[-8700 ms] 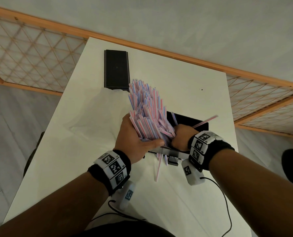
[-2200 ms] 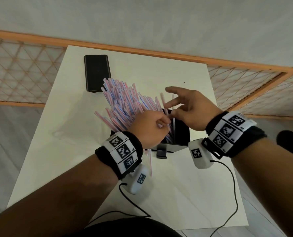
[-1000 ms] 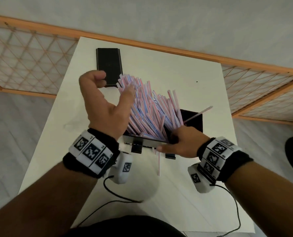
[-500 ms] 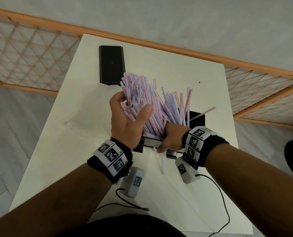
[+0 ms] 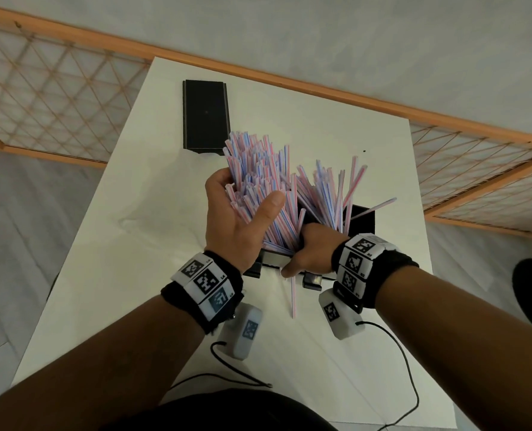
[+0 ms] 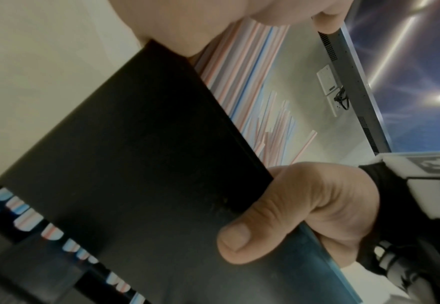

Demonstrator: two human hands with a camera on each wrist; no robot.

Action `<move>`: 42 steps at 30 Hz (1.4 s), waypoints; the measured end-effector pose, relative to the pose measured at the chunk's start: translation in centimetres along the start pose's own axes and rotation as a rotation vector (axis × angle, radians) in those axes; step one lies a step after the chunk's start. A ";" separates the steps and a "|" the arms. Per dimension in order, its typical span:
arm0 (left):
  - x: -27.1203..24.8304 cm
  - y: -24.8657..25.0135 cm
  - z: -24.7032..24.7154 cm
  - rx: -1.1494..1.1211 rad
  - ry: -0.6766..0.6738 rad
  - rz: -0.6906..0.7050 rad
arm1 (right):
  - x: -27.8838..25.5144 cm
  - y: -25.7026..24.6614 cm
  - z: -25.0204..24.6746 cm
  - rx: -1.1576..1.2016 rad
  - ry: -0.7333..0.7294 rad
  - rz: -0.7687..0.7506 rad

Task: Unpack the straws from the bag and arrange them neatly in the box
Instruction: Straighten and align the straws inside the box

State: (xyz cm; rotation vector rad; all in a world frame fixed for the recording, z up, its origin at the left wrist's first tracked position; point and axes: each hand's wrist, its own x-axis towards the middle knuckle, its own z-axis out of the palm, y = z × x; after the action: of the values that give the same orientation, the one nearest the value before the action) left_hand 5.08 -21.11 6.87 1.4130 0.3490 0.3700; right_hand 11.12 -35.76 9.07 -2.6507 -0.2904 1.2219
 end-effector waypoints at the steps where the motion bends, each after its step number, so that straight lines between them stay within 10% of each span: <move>1: 0.0 0.0 0.0 0.001 0.000 -0.001 | -0.2 0.0 0.0 0.003 0.009 0.000; 24: 0.2 0.3 -0.2 0.067 -0.050 -0.054 | 0.3 -0.2 -0.5 0.097 -0.160 -0.034; 42: -0.1 0.8 0.1 0.094 -0.034 -0.053 | -1.0 1.2 -1.2 0.206 0.286 -0.343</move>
State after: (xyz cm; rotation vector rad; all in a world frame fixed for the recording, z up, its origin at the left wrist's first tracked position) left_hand 5.05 -21.18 7.73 1.4969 0.3791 0.2894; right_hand 11.50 -37.27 10.22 -2.4259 -0.5129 0.7169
